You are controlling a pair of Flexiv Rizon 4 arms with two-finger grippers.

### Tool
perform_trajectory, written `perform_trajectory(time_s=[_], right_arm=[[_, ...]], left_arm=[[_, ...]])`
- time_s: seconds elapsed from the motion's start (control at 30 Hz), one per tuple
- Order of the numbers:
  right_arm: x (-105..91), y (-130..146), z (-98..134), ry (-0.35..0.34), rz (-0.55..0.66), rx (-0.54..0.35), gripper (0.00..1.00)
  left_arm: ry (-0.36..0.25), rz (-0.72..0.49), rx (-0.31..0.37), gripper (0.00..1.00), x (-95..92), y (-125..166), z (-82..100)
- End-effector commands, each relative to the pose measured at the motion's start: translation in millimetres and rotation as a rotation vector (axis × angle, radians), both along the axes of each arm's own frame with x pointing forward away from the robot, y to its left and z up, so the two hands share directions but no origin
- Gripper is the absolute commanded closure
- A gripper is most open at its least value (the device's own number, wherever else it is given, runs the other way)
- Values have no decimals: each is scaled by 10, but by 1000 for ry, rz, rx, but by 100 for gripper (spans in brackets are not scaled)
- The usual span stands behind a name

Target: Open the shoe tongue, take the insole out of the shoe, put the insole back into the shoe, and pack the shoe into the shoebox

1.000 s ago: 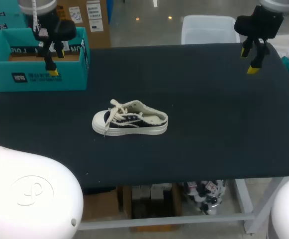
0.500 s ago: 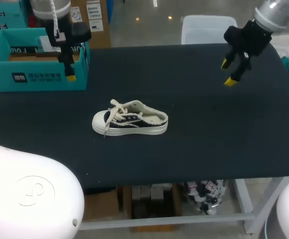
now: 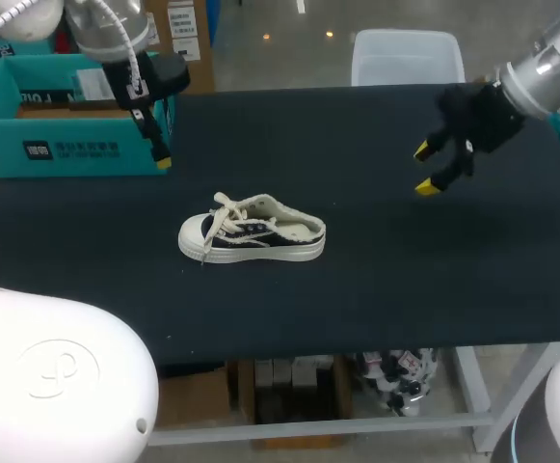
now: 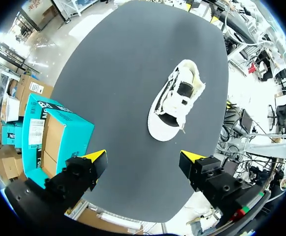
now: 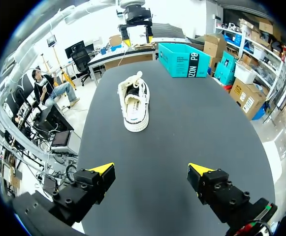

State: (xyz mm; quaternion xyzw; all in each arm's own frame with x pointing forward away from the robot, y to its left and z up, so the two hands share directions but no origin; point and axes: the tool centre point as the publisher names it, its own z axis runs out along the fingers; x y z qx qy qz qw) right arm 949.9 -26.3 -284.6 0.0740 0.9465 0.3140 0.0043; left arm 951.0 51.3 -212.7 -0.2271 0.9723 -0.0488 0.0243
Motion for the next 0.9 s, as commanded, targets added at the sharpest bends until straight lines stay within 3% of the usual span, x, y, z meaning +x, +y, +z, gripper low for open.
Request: perform_trajectory(time_s=[0.03,0.33,0.37,0.4,0.47,0.5,0.53,0.63,0.7,0.77,0.8,0.9], right_arm=[[-34,-18,-17,-15,-9,19,0],[-34,-18,-17,-15,-9,19,0],[-30,-5,-33,-25,-31,45,0],[-45,27,-60,-33,-45,58,0],[-80,105,-128,-35,-71,73,0],[-101,160,-163,-44,-67,74,0],[-116,211,-197,-44,-67,80,0],[-150,345,-286,-43,-63,91,0],[-173,430,-331,-45,-56,98,0],[-192,486,-350,-53,-49,107,0],[-205,539,-364,-54,-47,105,0],[-247,658,-389,-67,-23,110,0]], left_arm=[[-3,2,4,0,-11,-9,11],[-3,2,4,0,-11,-9,11],[1,102,-2,0,15,-57,10],[10,69,-25,0,-17,-87,8],[28,223,-27,0,-15,-163,-22],[37,177,-31,0,-55,-197,-40],[45,250,-27,0,-61,-230,-56],[114,311,-21,0,-72,-328,-98],[123,378,12,0,-67,-402,-133],[87,447,30,0,-70,-437,-138],[117,476,17,0,-70,-454,-136],[98,542,7,0,-67,-464,-128]])
